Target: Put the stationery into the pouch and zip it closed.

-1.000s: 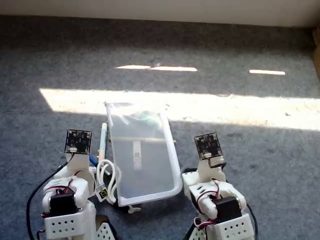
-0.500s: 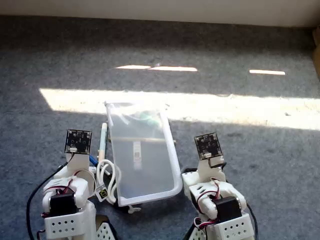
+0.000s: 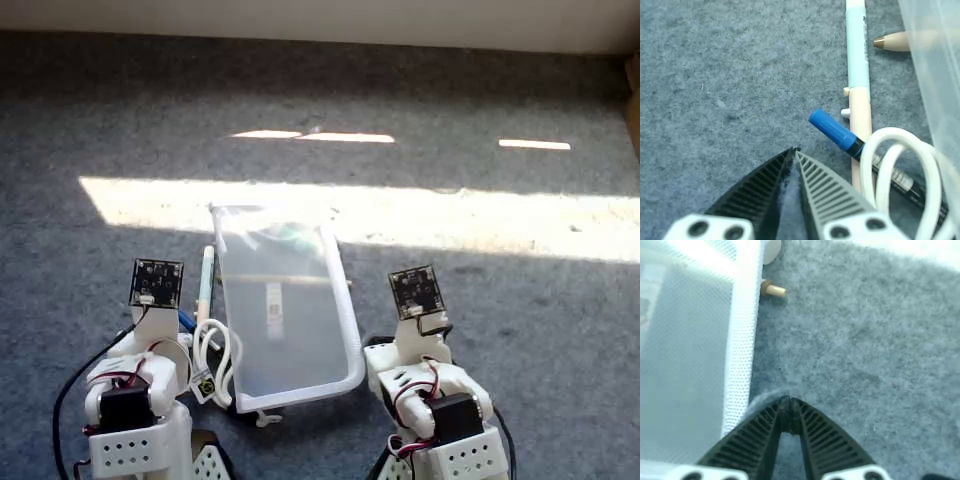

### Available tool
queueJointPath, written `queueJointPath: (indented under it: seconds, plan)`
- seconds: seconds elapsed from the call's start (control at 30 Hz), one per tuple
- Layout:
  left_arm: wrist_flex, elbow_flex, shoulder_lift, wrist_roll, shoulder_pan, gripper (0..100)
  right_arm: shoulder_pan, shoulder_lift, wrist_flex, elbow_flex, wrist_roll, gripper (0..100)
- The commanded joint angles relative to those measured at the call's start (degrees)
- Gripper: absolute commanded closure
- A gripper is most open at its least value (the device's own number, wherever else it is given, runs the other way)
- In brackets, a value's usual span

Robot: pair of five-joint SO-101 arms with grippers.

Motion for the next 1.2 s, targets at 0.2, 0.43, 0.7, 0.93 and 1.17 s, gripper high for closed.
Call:
queueJointPath:
  seconds: [0.2,0.43,0.7,0.93,1.17]
  plan:
    - [0.3,1.1,-0.6,-0.3,-0.2,99,-0.2,-0.7,0.4,7.3,-0.4,99.2]
    - [0.3,1.1,-0.6,-0.3,-0.2,99,0.1,-0.7,0.5,7.3,-0.1,99.2]
    - [0.3,1.1,-0.6,-0.3,-0.2,99,5.8,-0.7,1.6,2.4,-0.1,99.2]
    - [0.3,1.1,-0.6,-0.3,-0.2,99,17.9,-0.7,-0.7,0.8,0.0,99.2]
    - [0.3,1.1,-0.6,-0.3,-0.2,99,18.2,-0.7,-0.4,-0.4,-0.4,99.2]
